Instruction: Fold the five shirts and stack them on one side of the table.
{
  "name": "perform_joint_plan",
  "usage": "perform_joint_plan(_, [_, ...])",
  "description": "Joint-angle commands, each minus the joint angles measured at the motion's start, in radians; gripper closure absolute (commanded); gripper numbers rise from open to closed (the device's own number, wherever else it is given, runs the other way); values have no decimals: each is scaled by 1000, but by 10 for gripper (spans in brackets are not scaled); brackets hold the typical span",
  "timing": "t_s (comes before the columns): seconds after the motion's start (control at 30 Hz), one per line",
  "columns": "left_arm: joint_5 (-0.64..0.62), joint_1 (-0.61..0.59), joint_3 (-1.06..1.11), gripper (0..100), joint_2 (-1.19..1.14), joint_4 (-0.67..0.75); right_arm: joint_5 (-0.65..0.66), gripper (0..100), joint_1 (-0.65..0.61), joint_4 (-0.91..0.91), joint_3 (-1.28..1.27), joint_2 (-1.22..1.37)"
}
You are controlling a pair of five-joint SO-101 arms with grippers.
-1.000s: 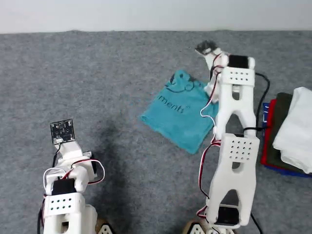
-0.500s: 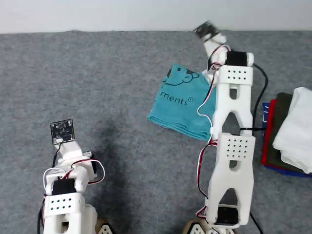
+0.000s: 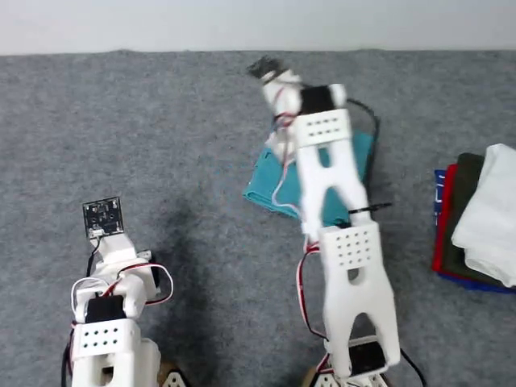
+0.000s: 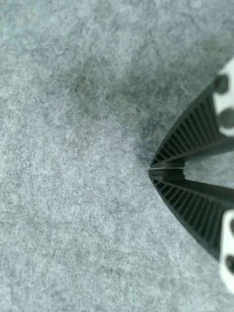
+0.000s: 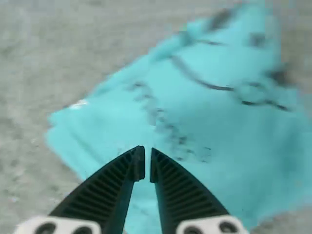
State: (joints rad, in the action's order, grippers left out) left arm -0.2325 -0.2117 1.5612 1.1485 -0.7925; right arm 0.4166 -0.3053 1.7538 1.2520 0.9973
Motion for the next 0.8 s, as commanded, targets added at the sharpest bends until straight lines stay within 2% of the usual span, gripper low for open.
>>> perform_joint_plan(0.0, [-6, -2, -5, 985, 8, 21, -12, 988, -62, 31, -48, -41])
perform_joint_plan(0.3, [-6, -2, -5, 985, 8, 21, -11, 989, -140, -206, -101, 136])
perform_joint_plan(0.4, [-6, -2, -5, 985, 8, 21, -11, 988, -145, -157, -41, 134])
perform_joint_plan(0.57, [-6, -2, -5, 985, 8, 21, -9, 988, -147, 30, 178, 130])
perform_joint_plan(0.77, [-6, -2, -5, 985, 8, 21, -17, 984, -71, 45, 224, 107])
